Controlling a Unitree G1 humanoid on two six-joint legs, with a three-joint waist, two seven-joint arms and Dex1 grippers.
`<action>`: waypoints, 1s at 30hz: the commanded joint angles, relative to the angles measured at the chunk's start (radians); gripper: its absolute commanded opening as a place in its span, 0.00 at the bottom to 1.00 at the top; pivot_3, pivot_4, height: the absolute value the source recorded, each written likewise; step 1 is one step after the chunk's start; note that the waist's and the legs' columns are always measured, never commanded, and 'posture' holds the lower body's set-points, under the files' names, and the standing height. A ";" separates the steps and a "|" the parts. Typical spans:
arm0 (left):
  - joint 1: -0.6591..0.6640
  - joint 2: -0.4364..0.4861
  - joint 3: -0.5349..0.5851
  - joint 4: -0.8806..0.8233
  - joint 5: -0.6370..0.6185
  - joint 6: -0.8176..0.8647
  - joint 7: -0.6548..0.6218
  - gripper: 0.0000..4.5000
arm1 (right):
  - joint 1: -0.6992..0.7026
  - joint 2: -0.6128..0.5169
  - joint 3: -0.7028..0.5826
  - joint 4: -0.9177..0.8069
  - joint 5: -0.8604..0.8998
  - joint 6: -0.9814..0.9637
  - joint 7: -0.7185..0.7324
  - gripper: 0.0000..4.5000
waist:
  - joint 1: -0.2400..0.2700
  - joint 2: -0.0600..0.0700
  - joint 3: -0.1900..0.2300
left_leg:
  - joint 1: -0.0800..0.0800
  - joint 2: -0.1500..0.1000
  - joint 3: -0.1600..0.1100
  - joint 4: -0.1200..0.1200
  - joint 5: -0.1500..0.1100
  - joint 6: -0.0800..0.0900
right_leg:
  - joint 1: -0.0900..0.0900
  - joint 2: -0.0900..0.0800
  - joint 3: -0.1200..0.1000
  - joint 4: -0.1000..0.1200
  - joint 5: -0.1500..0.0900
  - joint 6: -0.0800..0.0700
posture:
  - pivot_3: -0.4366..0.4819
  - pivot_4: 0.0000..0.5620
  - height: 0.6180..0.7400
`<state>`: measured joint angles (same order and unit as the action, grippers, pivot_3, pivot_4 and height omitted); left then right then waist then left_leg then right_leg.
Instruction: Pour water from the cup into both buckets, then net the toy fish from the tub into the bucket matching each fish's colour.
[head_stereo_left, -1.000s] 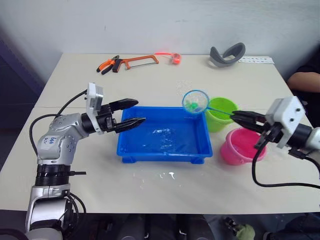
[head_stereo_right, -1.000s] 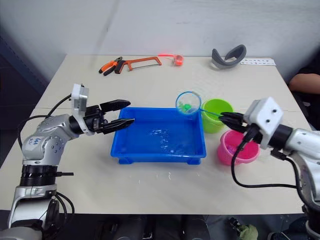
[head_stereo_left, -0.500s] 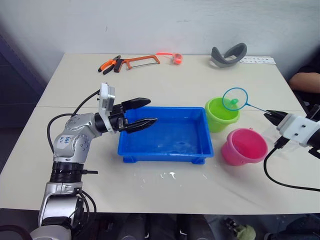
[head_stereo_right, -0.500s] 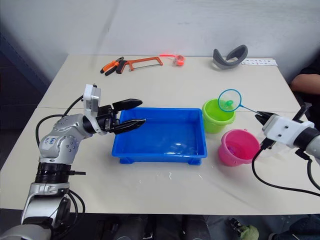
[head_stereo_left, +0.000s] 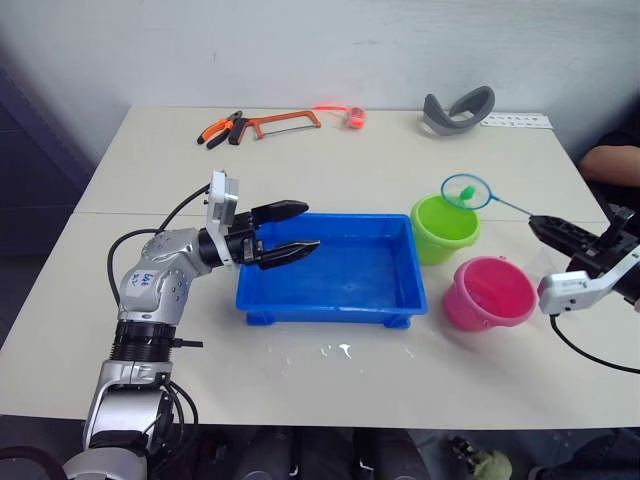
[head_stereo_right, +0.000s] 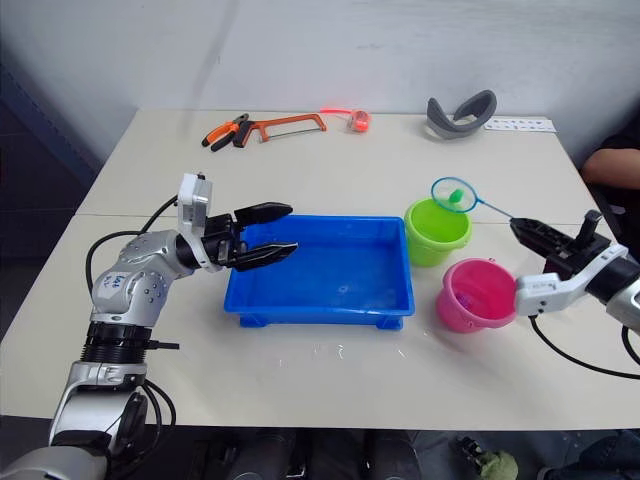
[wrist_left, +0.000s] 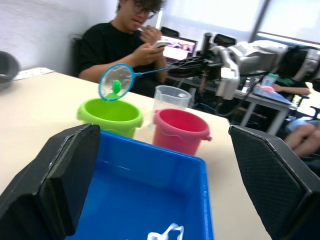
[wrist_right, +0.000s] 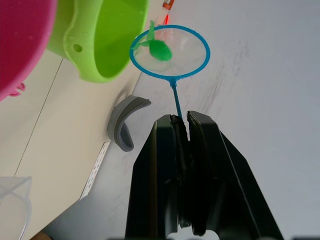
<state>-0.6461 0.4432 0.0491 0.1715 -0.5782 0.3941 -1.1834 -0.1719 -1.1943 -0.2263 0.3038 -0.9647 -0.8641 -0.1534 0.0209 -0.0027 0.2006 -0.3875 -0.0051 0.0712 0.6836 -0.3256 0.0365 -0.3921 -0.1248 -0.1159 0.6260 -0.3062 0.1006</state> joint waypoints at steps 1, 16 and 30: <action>-0.038 0.025 -0.016 0.015 0.003 -0.015 -0.071 1.00 | -0.048 -0.065 0.036 0.023 -0.084 0.034 -0.150 0.00 | -0.001 0.000 0.000 | 0.000 0.000 0.000 0.000 0.000 0.000 | 0.000 0.000 0.000 0.000 0.000 0.000 | 0.48 0.27 1.00; -0.010 0.082 0.064 0.019 -0.028 -0.077 -0.157 1.00 | 0.061 -0.086 0.187 -0.212 1.072 0.176 0.429 0.00 | -0.021 0.000 0.000 | 0.000 0.003 -0.002 -0.001 0.001 -0.002 | 0.000 0.006 0.002 -0.001 0.000 0.000 | 0.48 0.27 1.00; 0.333 0.364 0.258 -0.237 -0.071 -0.141 -0.248 1.00 | 0.179 0.057 0.277 -0.871 1.733 0.828 1.026 0.00 | -0.015 0.000 0.000 | 0.002 0.004 -0.009 0.001 0.000 0.000 | 0.007 -0.005 -0.005 -0.005 0.001 -0.002 | 0.48 0.27 1.00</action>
<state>-0.3288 0.7829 0.2714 0.0019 -0.6149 0.2546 -1.4047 0.0208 -1.1737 0.0033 -0.5320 0.8185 -0.0438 0.8325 0.0062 -0.0031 0.2007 -0.3854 -0.0015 0.0611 0.6846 -0.3263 0.0371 -0.3843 -0.1301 -0.1225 0.6195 -0.3051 0.0983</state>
